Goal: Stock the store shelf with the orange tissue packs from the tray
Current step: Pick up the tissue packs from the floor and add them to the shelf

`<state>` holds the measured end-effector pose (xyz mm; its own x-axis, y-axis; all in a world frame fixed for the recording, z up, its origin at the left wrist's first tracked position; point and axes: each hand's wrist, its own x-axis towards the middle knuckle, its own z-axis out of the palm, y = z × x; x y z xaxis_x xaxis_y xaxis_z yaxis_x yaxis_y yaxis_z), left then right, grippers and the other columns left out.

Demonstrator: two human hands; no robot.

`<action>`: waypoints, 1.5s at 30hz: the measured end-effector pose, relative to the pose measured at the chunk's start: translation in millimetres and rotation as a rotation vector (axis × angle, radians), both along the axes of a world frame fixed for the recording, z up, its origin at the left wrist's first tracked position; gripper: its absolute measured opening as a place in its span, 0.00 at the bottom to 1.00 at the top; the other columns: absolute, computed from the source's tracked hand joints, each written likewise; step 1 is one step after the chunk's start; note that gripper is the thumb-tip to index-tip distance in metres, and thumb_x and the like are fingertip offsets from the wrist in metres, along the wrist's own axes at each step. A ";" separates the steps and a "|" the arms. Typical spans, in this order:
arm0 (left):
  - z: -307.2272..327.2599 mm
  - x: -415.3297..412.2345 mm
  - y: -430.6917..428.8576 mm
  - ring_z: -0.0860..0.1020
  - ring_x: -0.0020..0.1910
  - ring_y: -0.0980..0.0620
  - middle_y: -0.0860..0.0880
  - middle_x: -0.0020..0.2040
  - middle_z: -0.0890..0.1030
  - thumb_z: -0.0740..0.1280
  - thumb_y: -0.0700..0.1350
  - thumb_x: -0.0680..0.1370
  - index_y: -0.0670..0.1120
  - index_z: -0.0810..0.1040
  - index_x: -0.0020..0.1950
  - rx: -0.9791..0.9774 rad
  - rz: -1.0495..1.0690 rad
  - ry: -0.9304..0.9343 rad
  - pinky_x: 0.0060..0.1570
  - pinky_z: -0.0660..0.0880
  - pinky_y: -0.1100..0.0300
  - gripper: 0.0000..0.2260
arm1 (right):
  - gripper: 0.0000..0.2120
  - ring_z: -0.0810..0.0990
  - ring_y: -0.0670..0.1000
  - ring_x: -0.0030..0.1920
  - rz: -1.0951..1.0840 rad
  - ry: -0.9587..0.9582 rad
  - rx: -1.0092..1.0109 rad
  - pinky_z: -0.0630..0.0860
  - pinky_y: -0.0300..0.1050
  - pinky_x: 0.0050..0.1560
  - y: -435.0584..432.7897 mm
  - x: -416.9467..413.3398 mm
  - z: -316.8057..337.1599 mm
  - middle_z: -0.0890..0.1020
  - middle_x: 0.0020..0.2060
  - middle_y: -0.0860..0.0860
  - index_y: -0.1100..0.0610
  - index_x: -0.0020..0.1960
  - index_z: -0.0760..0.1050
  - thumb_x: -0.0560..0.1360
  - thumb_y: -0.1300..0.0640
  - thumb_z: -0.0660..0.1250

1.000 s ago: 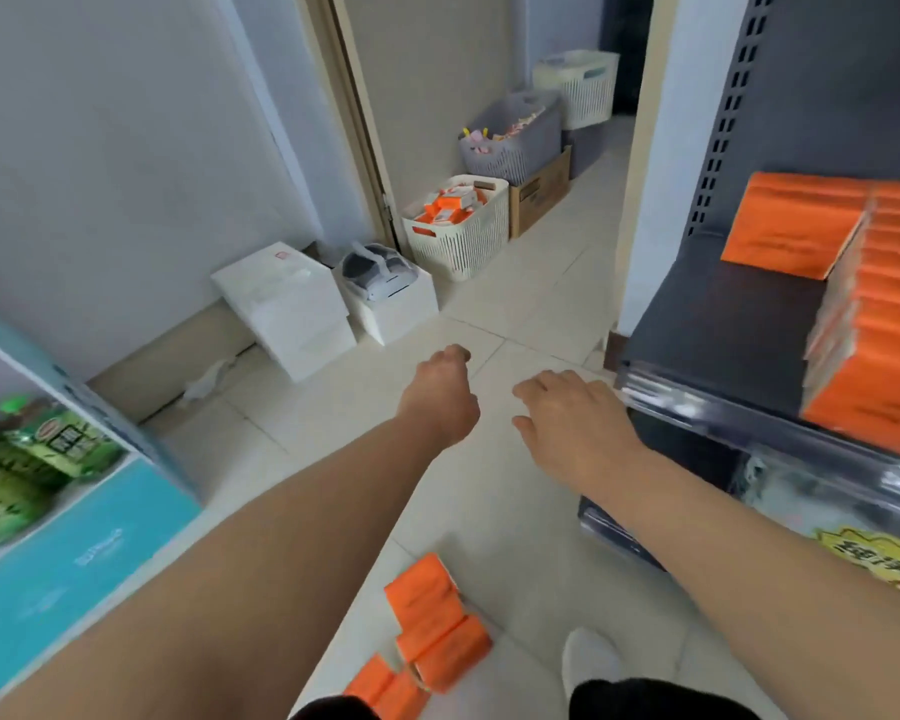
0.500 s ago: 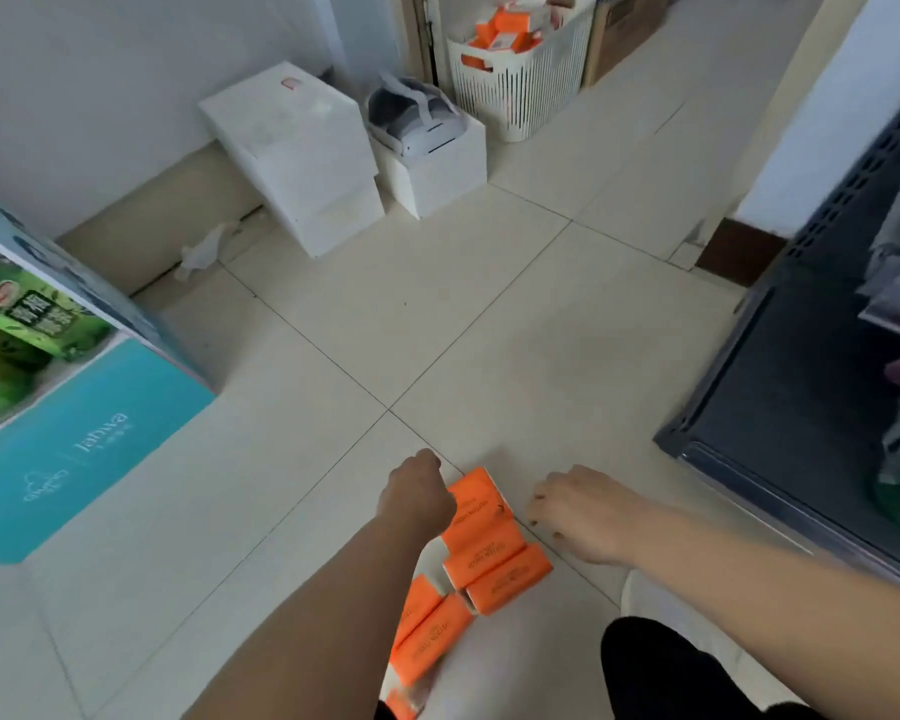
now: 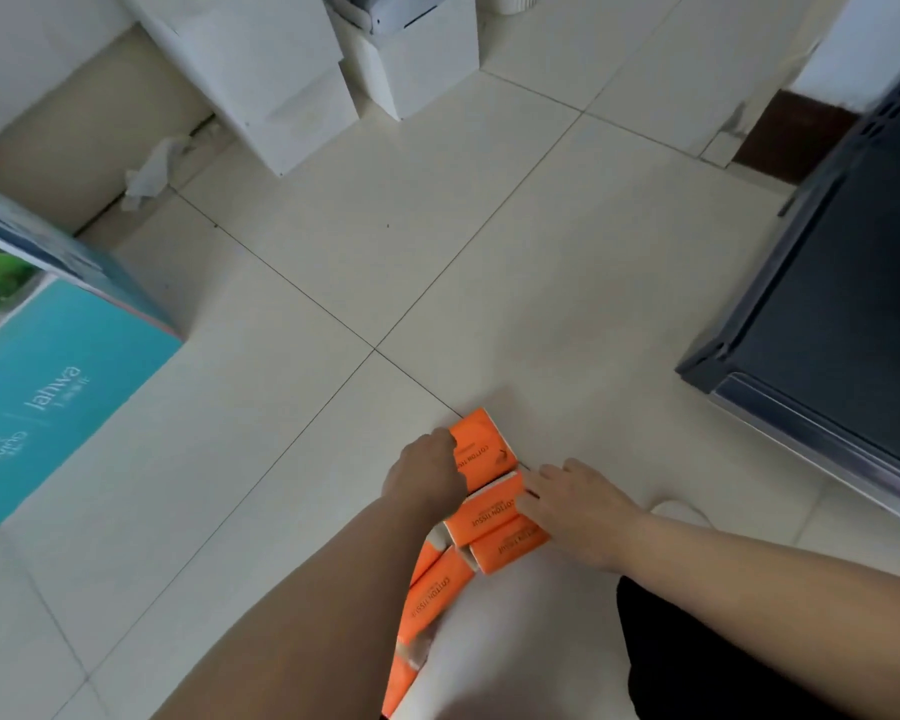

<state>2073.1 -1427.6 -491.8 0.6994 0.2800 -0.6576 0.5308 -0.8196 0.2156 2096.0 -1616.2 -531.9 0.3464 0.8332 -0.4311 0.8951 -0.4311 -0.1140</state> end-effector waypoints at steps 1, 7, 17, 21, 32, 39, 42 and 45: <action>0.0 -0.6 1.0 0.72 0.64 0.48 0.49 0.66 0.73 0.62 0.40 0.77 0.47 0.67 0.69 0.005 -0.003 0.007 0.53 0.73 0.55 0.20 | 0.13 0.78 0.52 0.40 0.018 -0.008 0.006 0.72 0.46 0.35 -0.9 0.4 0.3 0.79 0.45 0.51 0.51 0.42 0.76 0.60 0.55 0.74; -6.1 1.7 -2.6 0.73 0.62 0.50 0.51 0.65 0.74 0.64 0.41 0.75 0.49 0.69 0.68 -0.023 -0.070 0.071 0.52 0.73 0.58 0.21 | 0.10 0.77 0.51 0.33 -0.161 -0.059 0.209 0.72 0.44 0.31 -39.9 22.0 16.4 0.76 0.32 0.47 0.49 0.34 0.75 0.56 0.45 0.64; -23.1 4.3 -34.9 0.71 0.60 0.46 0.47 0.59 0.73 0.71 0.50 0.72 0.45 0.68 0.62 0.230 -0.450 0.128 0.46 0.70 0.54 0.23 | 0.21 0.75 0.52 0.56 -0.563 -0.030 -0.017 0.66 0.46 0.51 -80.2 44.1 5.7 0.76 0.56 0.48 0.49 0.66 0.64 0.75 0.53 0.62; -30.6 2.3 -43.7 0.73 0.58 0.46 0.47 0.57 0.74 0.75 0.56 0.68 0.45 0.68 0.61 0.253 -0.513 0.146 0.46 0.69 0.55 0.28 | 0.16 0.74 0.53 0.56 -0.607 0.034 -0.003 0.68 0.46 0.53 -79.9 46.9 -1.0 0.75 0.56 0.49 0.49 0.65 0.66 0.77 0.56 0.59; -3.4 13.5 -64.4 0.76 0.56 0.44 0.47 0.58 0.73 0.65 0.44 0.74 0.45 0.67 0.61 0.154 -0.369 -0.030 0.43 0.69 0.55 0.17 | 0.19 0.69 0.51 0.58 -0.811 0.015 0.097 0.73 0.45 0.55 -92.4 42.1 30.8 0.69 0.57 0.50 0.51 0.68 0.66 0.78 0.59 0.59; 82.6 16.4 -54.2 0.76 0.49 0.44 0.48 0.49 0.73 0.66 0.49 0.74 0.45 0.64 0.52 0.025 -0.108 -0.354 0.39 0.68 0.55 0.14 | 0.15 0.73 0.50 0.56 -0.802 -0.072 0.276 0.70 0.43 0.53 -83.7 32.4 119.3 0.74 0.56 0.50 0.52 0.64 0.67 0.78 0.55 0.60; 128.3 10.7 -52.6 0.75 0.46 0.45 0.48 0.48 0.74 0.66 0.45 0.72 0.46 0.67 0.51 0.018 -0.055 -0.487 0.37 0.68 0.55 0.11 | 0.17 0.73 0.52 0.57 -0.803 -0.112 0.358 0.72 0.47 0.55 -82.3 26.9 164.4 0.74 0.58 0.50 0.52 0.66 0.67 0.78 0.57 0.60; 178.4 6.3 -55.3 0.75 0.47 0.46 0.48 0.49 0.75 0.64 0.41 0.70 0.47 0.70 0.56 0.028 -0.025 -0.639 0.37 0.69 0.56 0.14 | 0.18 0.73 0.53 0.57 -0.798 -0.182 0.451 0.71 0.47 0.56 -85.9 18.3 214.6 0.74 0.58 0.51 0.53 0.68 0.67 0.78 0.58 0.59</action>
<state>2079.4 -1482.9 -313.3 0.9576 0.2699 -0.1013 0.2855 -0.8398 0.4617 2114.3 -1702.1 -317.4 0.9185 0.3953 -0.0078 0.3740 -0.8752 -0.3069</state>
